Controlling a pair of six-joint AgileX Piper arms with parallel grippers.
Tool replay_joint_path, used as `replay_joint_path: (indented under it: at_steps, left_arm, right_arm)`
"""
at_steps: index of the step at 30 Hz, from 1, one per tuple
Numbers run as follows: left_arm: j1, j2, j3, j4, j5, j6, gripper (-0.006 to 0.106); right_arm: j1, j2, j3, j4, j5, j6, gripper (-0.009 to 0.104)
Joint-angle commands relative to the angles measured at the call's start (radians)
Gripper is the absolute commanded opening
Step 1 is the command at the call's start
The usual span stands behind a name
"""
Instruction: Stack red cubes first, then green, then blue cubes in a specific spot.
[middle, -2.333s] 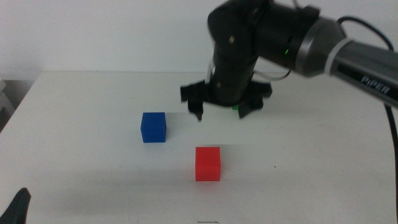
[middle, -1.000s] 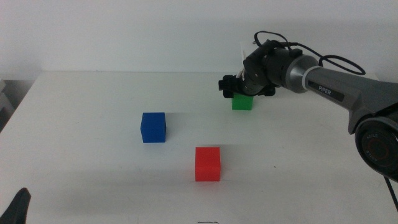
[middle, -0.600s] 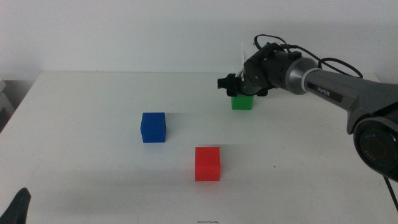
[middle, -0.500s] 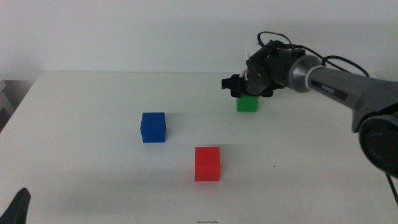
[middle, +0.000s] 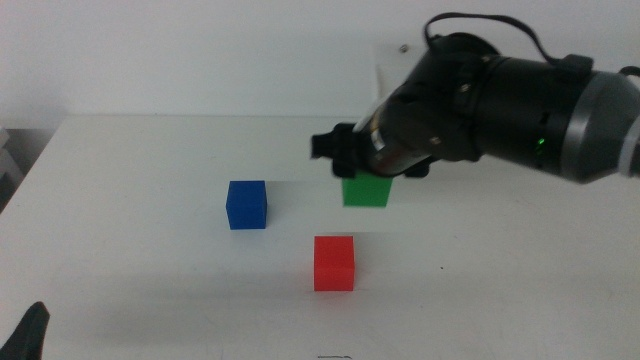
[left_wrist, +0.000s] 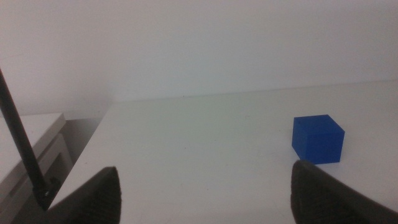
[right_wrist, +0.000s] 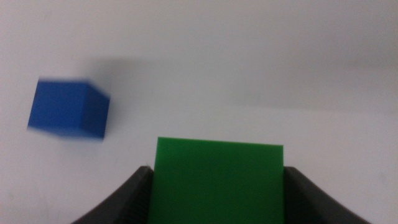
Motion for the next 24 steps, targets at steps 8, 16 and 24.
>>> replay_joint_path:
  at_steps: [8,16,24]
  left_arm:
    - [-0.002,-0.016,-0.003,-0.010,-0.084,-0.005,0.094]
    - [-0.002,-0.016,-0.003,-0.010,-0.084,-0.005,0.094]
    - [-0.002,-0.016,-0.003,-0.010,-0.084,-0.005,0.094]
  right_arm:
    - [0.117,0.041,-0.125,-0.074,0.144,0.115,-0.001]
    - [0.120,0.121,-0.141,-0.086,0.133,0.140,-0.001]
    - [0.120,0.141,-0.141,-0.071,0.134,0.145,-0.001]
